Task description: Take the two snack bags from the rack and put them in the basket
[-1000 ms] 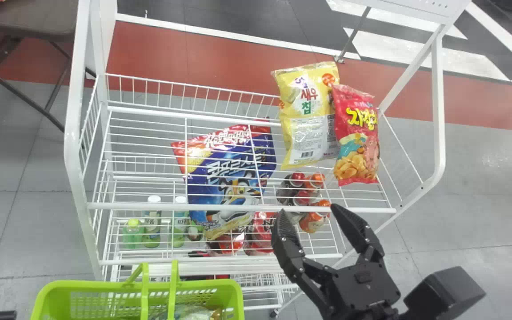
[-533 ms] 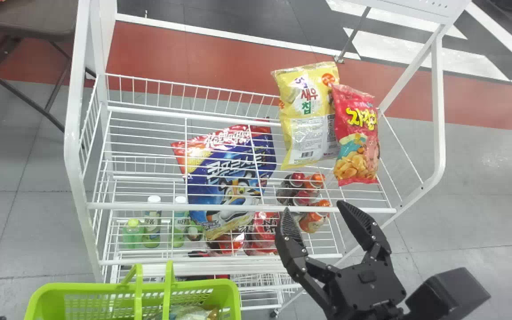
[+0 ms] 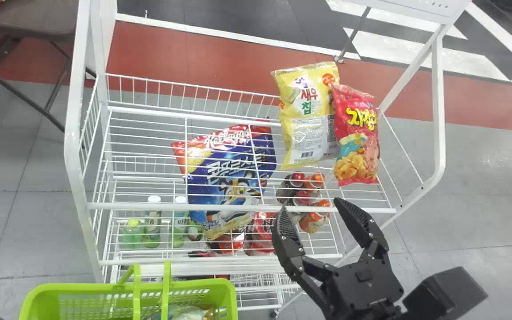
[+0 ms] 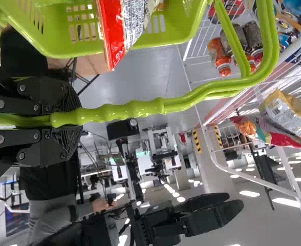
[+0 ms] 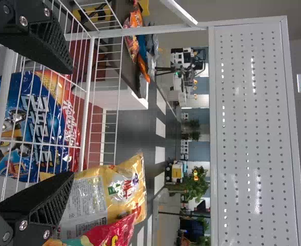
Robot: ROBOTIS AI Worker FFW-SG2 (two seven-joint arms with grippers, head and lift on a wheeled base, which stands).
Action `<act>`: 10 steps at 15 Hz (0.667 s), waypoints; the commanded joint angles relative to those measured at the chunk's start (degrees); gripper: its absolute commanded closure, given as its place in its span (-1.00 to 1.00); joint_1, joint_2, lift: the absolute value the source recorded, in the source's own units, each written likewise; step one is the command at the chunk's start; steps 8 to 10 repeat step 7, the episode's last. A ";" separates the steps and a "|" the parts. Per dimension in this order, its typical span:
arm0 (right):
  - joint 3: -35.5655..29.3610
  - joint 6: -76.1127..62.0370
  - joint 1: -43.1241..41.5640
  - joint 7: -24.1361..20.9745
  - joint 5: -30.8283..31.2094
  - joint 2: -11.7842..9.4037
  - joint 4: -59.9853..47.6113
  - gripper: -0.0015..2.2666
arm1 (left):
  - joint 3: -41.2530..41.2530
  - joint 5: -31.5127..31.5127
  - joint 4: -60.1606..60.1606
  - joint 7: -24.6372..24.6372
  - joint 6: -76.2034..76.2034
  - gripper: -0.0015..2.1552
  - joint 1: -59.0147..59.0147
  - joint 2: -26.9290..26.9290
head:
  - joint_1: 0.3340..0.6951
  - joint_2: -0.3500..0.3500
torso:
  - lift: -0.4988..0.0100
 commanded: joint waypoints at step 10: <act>0.74 -0.64 -1.04 0.00 0.06 -0.60 0.77 -0.90 | -0.05 0.00 -1.15 0.65 -1.09 0.74 1.30 -0.44 | 1.00 -1.00 | 0.92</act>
